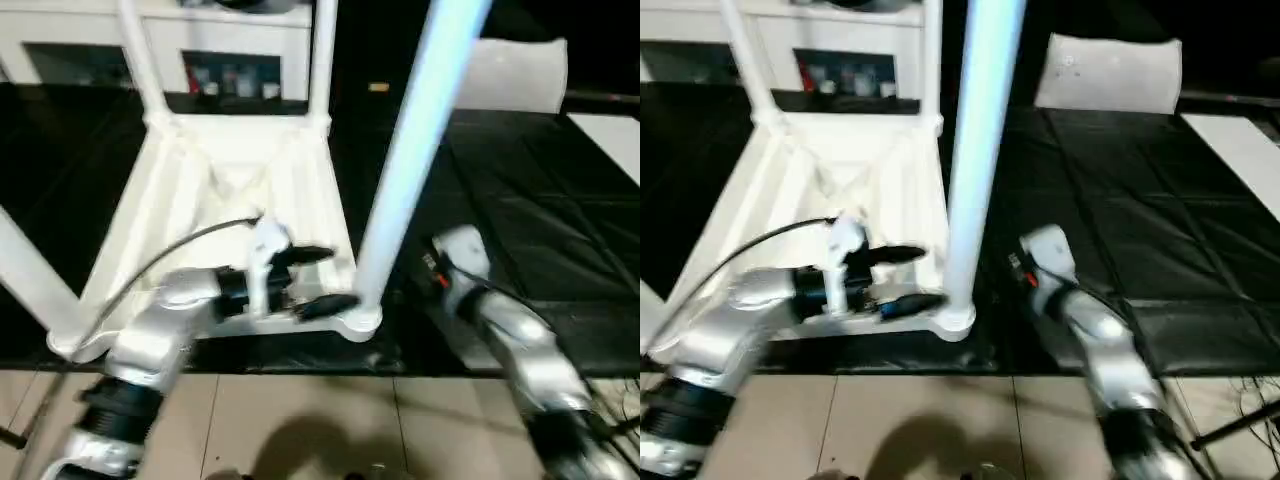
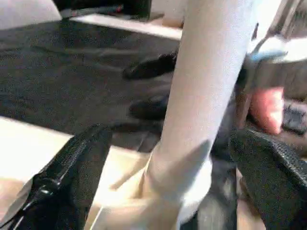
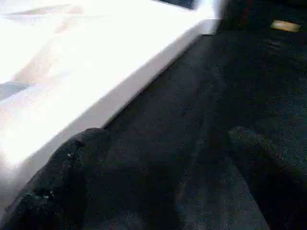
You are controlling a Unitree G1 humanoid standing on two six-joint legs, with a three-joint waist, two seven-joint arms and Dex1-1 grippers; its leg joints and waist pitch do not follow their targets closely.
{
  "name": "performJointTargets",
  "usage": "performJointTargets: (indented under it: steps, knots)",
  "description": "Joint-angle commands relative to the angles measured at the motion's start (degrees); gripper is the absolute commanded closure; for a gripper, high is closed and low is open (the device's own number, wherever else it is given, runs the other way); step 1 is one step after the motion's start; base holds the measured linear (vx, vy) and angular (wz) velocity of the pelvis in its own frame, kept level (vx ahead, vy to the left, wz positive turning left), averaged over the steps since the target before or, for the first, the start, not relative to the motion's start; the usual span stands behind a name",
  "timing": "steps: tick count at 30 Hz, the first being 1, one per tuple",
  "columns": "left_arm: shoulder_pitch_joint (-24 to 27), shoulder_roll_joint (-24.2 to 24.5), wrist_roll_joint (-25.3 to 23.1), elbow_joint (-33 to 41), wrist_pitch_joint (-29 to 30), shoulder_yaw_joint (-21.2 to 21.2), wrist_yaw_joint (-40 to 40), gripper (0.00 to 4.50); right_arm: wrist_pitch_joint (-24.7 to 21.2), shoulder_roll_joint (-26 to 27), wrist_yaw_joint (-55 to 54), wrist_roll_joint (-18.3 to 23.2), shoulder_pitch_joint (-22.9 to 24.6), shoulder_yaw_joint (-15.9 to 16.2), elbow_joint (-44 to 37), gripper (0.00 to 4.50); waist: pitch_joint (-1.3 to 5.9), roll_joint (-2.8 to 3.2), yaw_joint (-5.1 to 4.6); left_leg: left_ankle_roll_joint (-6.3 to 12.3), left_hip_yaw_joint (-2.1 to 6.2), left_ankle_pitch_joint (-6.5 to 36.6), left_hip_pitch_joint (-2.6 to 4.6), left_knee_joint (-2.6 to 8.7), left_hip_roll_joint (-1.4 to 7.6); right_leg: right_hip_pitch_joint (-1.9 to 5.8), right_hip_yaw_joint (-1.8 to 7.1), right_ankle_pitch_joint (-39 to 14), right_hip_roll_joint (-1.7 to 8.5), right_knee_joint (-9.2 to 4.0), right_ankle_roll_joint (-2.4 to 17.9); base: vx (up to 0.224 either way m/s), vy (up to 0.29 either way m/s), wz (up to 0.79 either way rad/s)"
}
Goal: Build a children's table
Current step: Rotate table base
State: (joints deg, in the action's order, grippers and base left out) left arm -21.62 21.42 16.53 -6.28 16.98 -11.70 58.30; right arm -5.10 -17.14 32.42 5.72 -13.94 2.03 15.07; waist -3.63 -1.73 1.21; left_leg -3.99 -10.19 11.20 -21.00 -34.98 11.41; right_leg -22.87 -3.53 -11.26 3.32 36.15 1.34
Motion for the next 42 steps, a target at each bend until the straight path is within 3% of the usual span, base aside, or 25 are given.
performJointTargets:
  steps: [1, 3, 4, 7, 9, 14, 20, 32, 35, 37, 40, 42]
  knots:
    - [-0.3, 1.8, -5.1, -2.0, -4.2, -2.6, -0.4, 0.41, -4.4, -3.3, 3.6, 2.9, 2.9, -0.3, -7.8, 0.0, 3.5, -0.05, 0.2, 1.83, 0.49, 11.1, 0.48, 4.35, 1.81, 2.76, 3.16, -14.7, 3.91, -5.23, 9.1, 0.0, 0.0, 0.0]
    - [-0.3, 2.3, -6.1, -2.7, -5.4, -3.2, -0.6, 0.52, -5.9, -4.5, 4.5, 3.8, 4.2, -0.5, -10.2, 0.0, 3.49, 0.03, 0.79, 1.91, 0.54, 10.8, 0.58, 4.38, 1.89, 2.73, 3.27, -14.6, 3.95, -5.24, 8.0, 0.0, 0.0, 0.0]
    - [-0.5, 3.2, -7.5, -4.0, -6.6, -4.6, 0.4, 0.61, -9.3, -7.9, 7.3, 6.1, 7.1, -0.9, -16.0, 0.0, 3.57, 0.02, 0.95, 1.99, 0.52, 10.4, 0.53, 4.37, 1.82, 2.78, 3.28, -14.4, 3.93, -5.34, 7.6, 0.0, 0.0, 0.0]
    - [-1.3, 3.4, -7.7, -5.4, -6.0, -5.5, 1.7, 0.82, -13.4, -11.3, 10.6, 8.5, 10.2, -1.7, -22.5, 0.0, 3.67, -0.12, 1.51, 2.5, 0.57, 9.4, 0.39, 4.37, 1.92, 2.99, 3.33, -12.3, 4.04, -5.07, 7.7, 0.0, 0.0, 0.0]
    - [-2.6, 4.0, -9.5, -7.5, -5.6, -7.0, 2.4, 1.05, -15.8, -13.5, 12.7, 10.1, 11.8, -2.4, -26.1, 0.0, 3.67, -0.18, 1.4, 2.38, 0.59, 9.6, 0.26, 4.37, 1.94, 2.82, 3.19, -13.0, 4.25, -5.09, 8.2, 0.0, 0.0, 0.0]
    - [-4.0, 4.4, -10.7, -10.2, -6.3, -8.5, 4.5, 1.29, -19.4, -17.3, 15.6, 12.6, 14.4, -2.2, -31.5, 0.0, 3.53, -0.5, 1.41, 2.33, 0.65, 10.1, 0.21, 4.26, 1.86, 2.78, 3.23, -16.6, 4.35, -5.57, 7.1, 0.0, 0.0, 0.0]
    - [-5.8, 4.4, -12.6, -13.4, -7.0, -9.9, 5.3, 1.82, -23.2, -19.6, 18.4, 15.7, 16.5, -1.4, -36.4, 0.0, 3.49, -0.38, 1.65, 2.49, 0.7, 10.7, 0.39, 4.24, 1.95, 2.59, 3.17, -17.3, 4.38, -5.7, 7.2, 0.0, 0.0, 0.0]
    - [-6.9, 4.1, -12.8, -15.5, -7.0, -10.2, 7.6, 2.91, -24.8, -21.2, 20.4, 16.7, 17.8, 0.4, -37.8, 0.0, 3.55, -0.55, 2.05, 2.17, 0.74, 9.9, 0.29, 4.2, 1.97, 2.68, 3.11, -16.9, 4.55, -5.59, 7.5, 0.0, 0.0, 0.0]
    - [-6.8, 4.2, -12.7, -15.4, -6.8, -10.5, 8.2, 2.97, -24.8, -21.2, 20.5, 16.8, 17.7, 0.5, -37.6, 0.0, 3.59, -0.59, 2.08, 2.21, 0.75, 9.8, 0.25, 4.18, 1.95, 2.74, 3.12, -16.5, 4.61, -5.55, 7.6, 0.0, 0.0, 0.0]
    - [-6.6, 4.4, -13.0, -15.6, -6.7, -10.8, 8.7, 3.32, -23.8, -21.2, 20.6, 16.4, 17.5, 1.1, -36.2, 0.0, 3.62, -0.82, 2.02, 2.26, 0.73, 9.5, 0.21, 4.17, 1.97, 2.77, 3.09, -16.2, 4.57, -5.48, 7.6, 0.0, 0.0, 0.0]
    - [-6.6, 4.5, -13.5, -16.0, -6.7, -11.0, 9.0, 3.4, -22.1, -20.9, 21.0, 15.5, 17.1, 1.8, -33.8, 0.0, 3.62, -0.69, 2.01, 2.16, 0.72, 9.8, 0.3, 4.18, 1.99, 2.65, 3.08, -15.9, 4.62, -5.54, 8.1, 0.0, 0.0, 0.0]
    - [-6.7, 4.6, -13.8, -16.1, -6.4, -11.3, 9.5, 3.68, -21.1, -20.7, 21.4, 15.0, 17.0, 2.1, -32.5, 0.0, 3.6, -0.7, 1.99, 1.98, 0.76, 10.7, 0.38, 4.24, 2.05, 2.64, 3.06, -16.6, 4.6, -5.59, 8.0, 0.0, 0.0, 0.0]
